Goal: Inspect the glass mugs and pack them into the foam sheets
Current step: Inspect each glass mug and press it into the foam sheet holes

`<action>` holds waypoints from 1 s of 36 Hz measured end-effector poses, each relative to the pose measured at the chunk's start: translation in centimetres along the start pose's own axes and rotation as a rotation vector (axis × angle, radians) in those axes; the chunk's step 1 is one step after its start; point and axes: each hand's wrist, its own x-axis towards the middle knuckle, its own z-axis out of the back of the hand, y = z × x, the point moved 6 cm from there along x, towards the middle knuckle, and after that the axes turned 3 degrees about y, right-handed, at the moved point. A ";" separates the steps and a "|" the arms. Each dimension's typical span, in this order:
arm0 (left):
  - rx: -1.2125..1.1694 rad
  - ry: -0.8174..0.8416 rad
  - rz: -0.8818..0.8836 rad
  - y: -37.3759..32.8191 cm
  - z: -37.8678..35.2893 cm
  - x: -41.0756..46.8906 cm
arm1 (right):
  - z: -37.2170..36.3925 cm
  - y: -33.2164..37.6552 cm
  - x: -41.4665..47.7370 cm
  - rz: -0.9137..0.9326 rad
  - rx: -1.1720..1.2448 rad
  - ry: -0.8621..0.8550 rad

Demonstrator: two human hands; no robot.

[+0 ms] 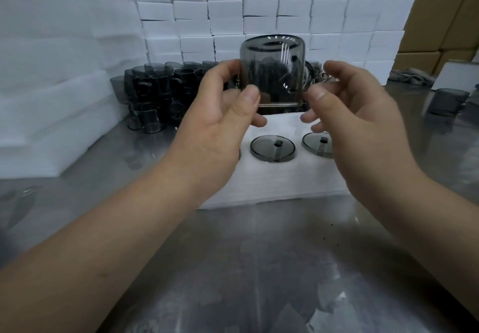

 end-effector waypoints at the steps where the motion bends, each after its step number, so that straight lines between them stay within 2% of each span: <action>1: -0.016 0.015 -0.016 -0.1 -0.1 0.0 | -0.2 -0.1 -0.1 -0.008 -0.007 0.016; 4: -0.039 0.052 -0.056 -0.2 -0.4 0.0 | -0.6 -0.3 -0.1 -0.031 0.001 0.065; 10: 0.095 0.103 -0.135 0.1 -0.6 0.0 | -0.8 0.1 -0.2 -0.034 0.104 0.138; 17: 0.414 -0.027 -0.219 -0.2 0.2 0.2 | -1.1 -0.3 -0.2 -0.094 0.189 0.185; 25: 0.555 -0.108 -0.270 -0.2 0.7 0.1 | -1.6 0.0 -0.6 -0.057 0.204 0.212; 31: 0.500 -0.152 -0.193 0.3 1.1 0.2 | -1.5 0.3 -0.6 -0.003 0.224 0.208; 36: 0.184 -0.224 -0.066 0.7 1.8 0.5 | -1.5 0.4 -0.5 0.043 0.238 0.215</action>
